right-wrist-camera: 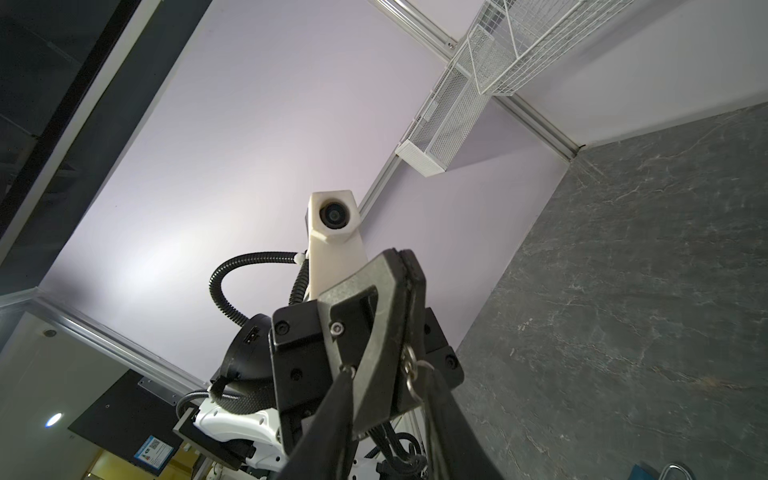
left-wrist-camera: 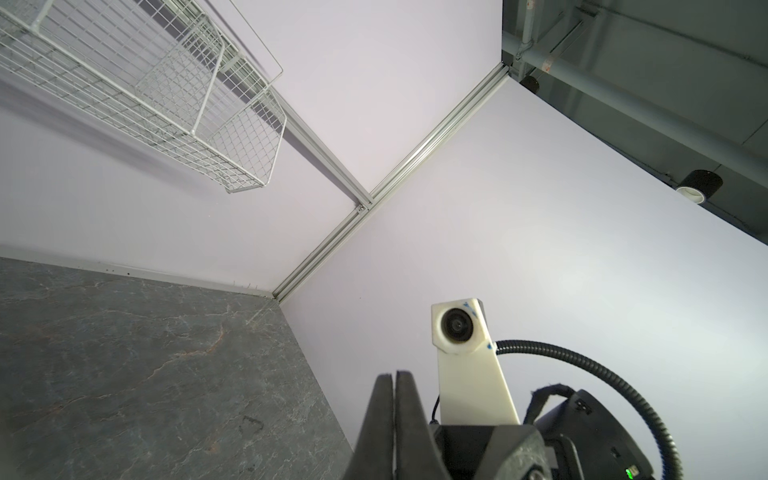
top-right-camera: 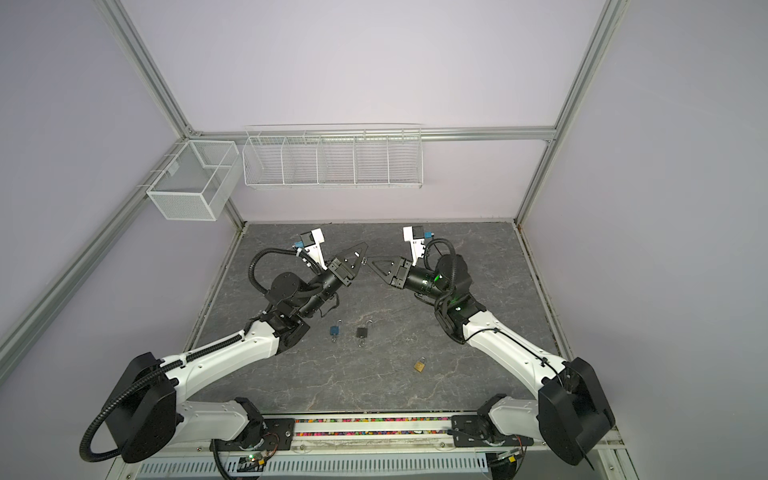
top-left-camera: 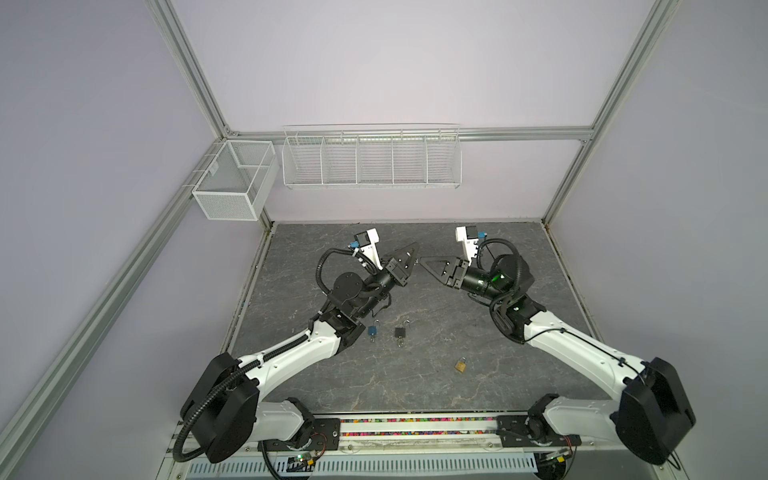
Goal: Unlock with the key
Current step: 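Raise both grippers and turn them to face each other, right holding the key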
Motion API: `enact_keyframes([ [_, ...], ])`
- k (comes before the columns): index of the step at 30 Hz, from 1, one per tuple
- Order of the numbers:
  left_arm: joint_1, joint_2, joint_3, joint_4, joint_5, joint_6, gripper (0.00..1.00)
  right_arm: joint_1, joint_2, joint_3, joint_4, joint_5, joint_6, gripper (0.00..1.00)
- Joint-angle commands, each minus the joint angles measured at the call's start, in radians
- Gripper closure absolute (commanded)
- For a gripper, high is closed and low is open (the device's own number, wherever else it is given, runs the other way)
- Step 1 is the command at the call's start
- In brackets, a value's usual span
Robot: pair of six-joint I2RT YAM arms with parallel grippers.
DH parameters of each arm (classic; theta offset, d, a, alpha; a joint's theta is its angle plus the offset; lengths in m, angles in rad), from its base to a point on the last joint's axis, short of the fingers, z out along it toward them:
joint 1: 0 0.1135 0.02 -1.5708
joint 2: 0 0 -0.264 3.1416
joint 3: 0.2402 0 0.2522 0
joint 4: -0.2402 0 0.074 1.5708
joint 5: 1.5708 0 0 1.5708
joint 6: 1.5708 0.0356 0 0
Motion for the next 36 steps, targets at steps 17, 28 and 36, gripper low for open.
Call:
enact_keyframes([
  [17,-0.011,0.002,0.043,0.066,0.042,-0.015,1.00,0.025,0.086,0.082,0.152,-0.080,0.077,0.81],
  [28,-0.012,0.009,0.051,0.079,0.058,-0.038,1.00,0.019,0.091,0.080,0.161,-0.091,0.071,0.93],
  [36,-0.005,-0.067,0.049,-0.076,0.045,0.034,0.54,0.005,-0.006,0.050,-0.099,-0.067,-0.152,0.93],
])
